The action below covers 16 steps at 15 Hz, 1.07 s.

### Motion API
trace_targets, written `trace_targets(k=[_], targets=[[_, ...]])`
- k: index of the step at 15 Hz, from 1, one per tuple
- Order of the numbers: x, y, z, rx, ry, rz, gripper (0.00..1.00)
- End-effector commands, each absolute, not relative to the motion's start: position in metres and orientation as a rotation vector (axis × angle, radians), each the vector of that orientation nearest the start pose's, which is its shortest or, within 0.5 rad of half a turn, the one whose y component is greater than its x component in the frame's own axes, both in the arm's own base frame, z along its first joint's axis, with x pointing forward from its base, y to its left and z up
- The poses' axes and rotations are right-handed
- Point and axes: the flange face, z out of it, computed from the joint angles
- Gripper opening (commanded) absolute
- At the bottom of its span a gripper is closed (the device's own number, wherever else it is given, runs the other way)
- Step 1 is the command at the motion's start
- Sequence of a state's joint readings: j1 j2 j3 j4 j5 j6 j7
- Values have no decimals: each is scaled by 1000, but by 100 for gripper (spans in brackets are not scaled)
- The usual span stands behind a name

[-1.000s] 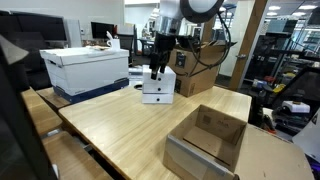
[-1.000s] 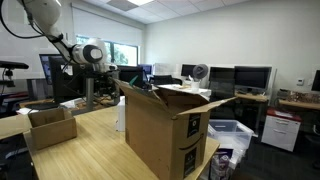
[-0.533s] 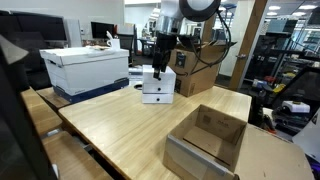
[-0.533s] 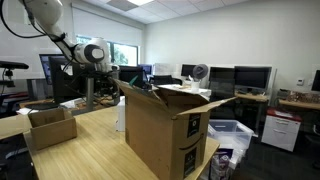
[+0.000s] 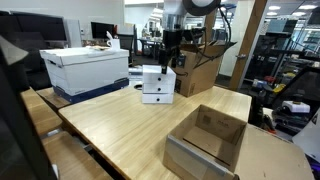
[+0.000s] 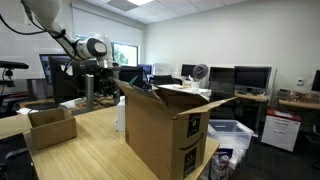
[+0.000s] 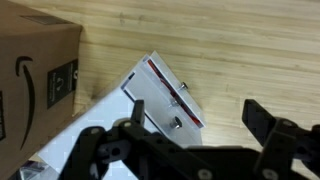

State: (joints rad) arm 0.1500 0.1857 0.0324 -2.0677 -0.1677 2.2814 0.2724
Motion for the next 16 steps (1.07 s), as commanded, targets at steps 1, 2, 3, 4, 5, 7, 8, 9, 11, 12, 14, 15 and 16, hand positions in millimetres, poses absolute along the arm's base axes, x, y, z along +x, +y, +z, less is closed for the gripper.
trace_targets(k=[1, 2, 3, 4, 5, 7, 8, 9, 11, 12, 14, 15, 16], targets=[[560, 100, 362, -3260, 110, -73, 100], [559, 100, 365, -3252, 131, -72, 100], [558, 101, 368, -3247, 126, -86, 100], [559, 103, 374, -3234, 37, -142, 100], [559, 103, 379, -3229, 44, -148, 100], [559, 106, 385, -3222, 9, -191, 100], [559, 107, 386, -3223, 22, -212, 100], [567, 108, 381, -3238, 42, -169, 100], [567, 109, 384, -3233, 39, -188, 100], [567, 109, 384, -3233, 39, -190, 100], [567, 109, 384, -3232, 39, -191, 100], [567, 109, 383, -3232, 39, -191, 100], [567, 109, 383, -3232, 38, -191, 100]])
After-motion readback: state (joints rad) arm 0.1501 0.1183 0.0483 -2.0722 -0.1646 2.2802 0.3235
